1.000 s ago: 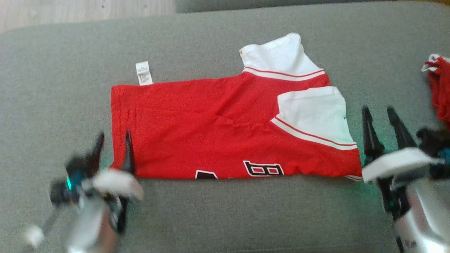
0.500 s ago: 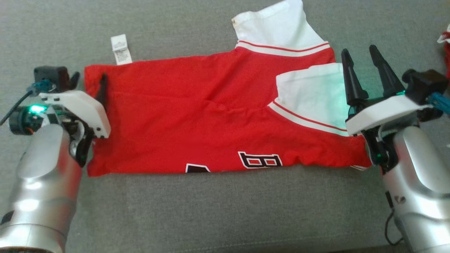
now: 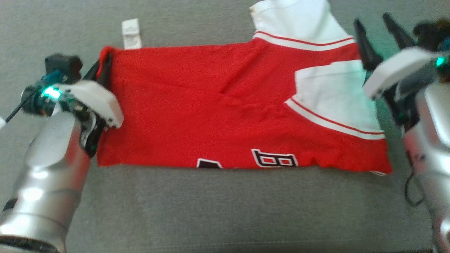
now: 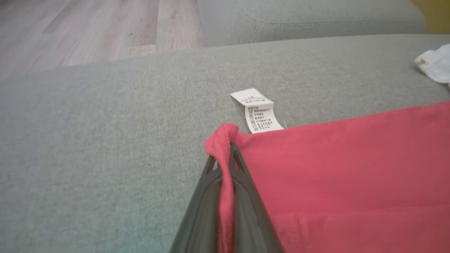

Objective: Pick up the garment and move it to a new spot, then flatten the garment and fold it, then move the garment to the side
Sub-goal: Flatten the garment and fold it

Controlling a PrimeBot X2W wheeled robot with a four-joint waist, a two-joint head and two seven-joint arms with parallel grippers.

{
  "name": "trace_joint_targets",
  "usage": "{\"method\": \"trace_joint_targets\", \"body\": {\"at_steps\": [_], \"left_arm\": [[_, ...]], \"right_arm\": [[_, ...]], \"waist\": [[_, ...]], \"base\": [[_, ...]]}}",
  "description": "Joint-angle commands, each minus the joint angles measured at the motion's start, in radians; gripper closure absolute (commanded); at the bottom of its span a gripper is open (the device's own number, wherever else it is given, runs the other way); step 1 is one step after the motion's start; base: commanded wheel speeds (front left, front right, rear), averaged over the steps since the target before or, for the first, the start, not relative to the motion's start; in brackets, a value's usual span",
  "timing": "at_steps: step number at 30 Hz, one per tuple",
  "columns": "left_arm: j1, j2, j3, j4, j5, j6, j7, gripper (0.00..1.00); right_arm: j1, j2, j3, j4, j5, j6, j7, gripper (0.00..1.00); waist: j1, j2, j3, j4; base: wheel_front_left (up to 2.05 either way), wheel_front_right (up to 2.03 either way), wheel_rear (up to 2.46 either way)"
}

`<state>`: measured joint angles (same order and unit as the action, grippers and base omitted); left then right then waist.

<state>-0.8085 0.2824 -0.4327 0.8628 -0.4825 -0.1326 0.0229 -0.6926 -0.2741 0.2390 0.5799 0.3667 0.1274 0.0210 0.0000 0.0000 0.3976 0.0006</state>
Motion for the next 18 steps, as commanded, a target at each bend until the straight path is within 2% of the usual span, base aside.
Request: {"method": "trace_joint_targets", "body": {"at_steps": [1,9,18], "left_arm": [[-0.072,0.043,0.010,-0.036,-0.009,0.002,-0.021,1.00],[-0.156,-0.040,-0.101,-0.044,-0.041,0.002,-0.090,1.00],[-0.206,-0.090,-0.196,0.005,-0.097,0.002,-0.147,1.00]], "right_arm": [[-0.058,-0.017,0.016,-0.011,-0.008,0.003,0.025,0.00],[-0.284,-0.042,0.018,0.154,0.014,0.003,0.191,0.00],[-0.391,-0.044,0.011,0.320,-0.031,0.003,0.263,0.00]], "waist": [[0.0000,0.0000,0.021,0.038],[0.0000,0.0000,0.087,0.164],[0.0000,0.0000,0.122,0.214]], "base": [[0.00,0.00,0.00],[0.00,0.00,0.00],[0.00,0.00,0.00]]}}
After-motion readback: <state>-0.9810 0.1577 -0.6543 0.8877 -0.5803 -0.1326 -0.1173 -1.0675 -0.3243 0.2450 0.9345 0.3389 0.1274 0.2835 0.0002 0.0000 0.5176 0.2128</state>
